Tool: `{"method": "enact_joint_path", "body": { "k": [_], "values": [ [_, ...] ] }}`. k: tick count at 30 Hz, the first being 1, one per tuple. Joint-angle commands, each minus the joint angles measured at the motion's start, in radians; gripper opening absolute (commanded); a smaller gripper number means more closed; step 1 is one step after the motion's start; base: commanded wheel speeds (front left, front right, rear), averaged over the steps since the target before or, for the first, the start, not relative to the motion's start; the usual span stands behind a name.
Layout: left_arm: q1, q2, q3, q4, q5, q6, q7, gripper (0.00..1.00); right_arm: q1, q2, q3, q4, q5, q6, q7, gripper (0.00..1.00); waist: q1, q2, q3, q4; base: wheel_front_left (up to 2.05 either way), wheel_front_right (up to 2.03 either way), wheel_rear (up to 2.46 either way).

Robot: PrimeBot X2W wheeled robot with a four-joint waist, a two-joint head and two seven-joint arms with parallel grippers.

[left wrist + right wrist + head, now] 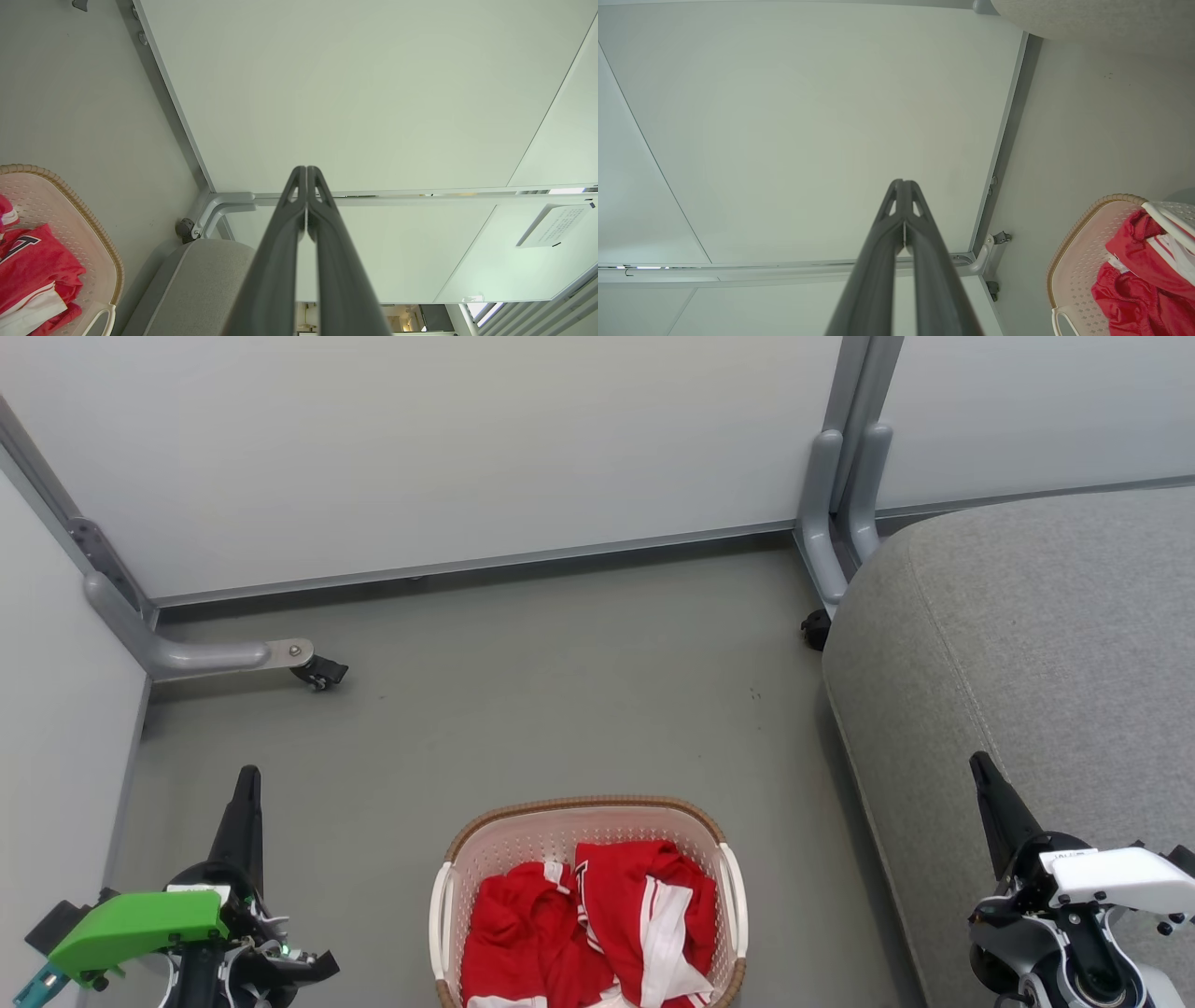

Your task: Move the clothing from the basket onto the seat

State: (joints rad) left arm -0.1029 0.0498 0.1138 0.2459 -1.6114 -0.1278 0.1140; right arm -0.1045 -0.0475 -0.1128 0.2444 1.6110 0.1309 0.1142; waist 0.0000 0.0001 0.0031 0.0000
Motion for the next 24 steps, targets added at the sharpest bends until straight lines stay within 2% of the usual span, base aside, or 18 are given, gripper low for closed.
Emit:
{"method": "enact_joint_path", "body": {
  "k": [1,9,10,11,12,13,24],
  "values": [
    [-0.011,0.000,0.002,-0.002,-0.003,-0.006,0.003,0.00,-0.008,-0.006,-0.002,0.002,0.004,0.000,0.002,0.00,0.0000,-0.0001,0.000,0.000,0.00,0.00,0.00],
    [-0.011,0.000,0.002,-0.002,-0.003,-0.006,0.003,0.00,-0.008,-0.006,-0.002,0.002,0.004,0.000,0.002,0.00,0.0000,-0.0001,0.000,0.000,0.00,0.00,0.00],
    [0.000,0.000,0.000,0.000,0.000,0.000,0.000,1.00,0.000,0.000,0.000,0.000,0.000,0.000,0.000,1.00,0.0000,-0.0001,0.000,0.000,0.00,0.00,0.00],
    [0.001,-0.001,-0.001,0.004,0.000,0.000,-0.002,1.00,0.002,0.001,0.001,0.003,-0.001,0.000,-0.001,1.00,0.0000,-0.0001,0.000,0.000,0.00,0.00,0.00],
    [0.008,-0.003,-0.002,0.015,0.001,0.001,-0.002,0.00,0.010,0.005,0.002,0.015,-0.001,0.000,-0.001,0.00,0.0000,-0.0001,0.000,0.000,0.00,0.00,0.00],
    [0.016,-0.006,-0.003,0.025,0.000,0.002,-0.002,1.00,0.018,0.009,0.003,0.025,-0.001,0.000,-0.001,1.00,0.0000,-0.0001,0.000,0.000,0.00,0.00,0.00],
    [0.011,-0.005,-0.025,-0.004,0.072,0.001,-0.055,1.00,0.024,0.007,0.028,0.004,-0.063,0.000,-0.054,1.00,0.0000,-0.0001,0.002,0.002,0.00,0.00,0.00]
  ]
}}
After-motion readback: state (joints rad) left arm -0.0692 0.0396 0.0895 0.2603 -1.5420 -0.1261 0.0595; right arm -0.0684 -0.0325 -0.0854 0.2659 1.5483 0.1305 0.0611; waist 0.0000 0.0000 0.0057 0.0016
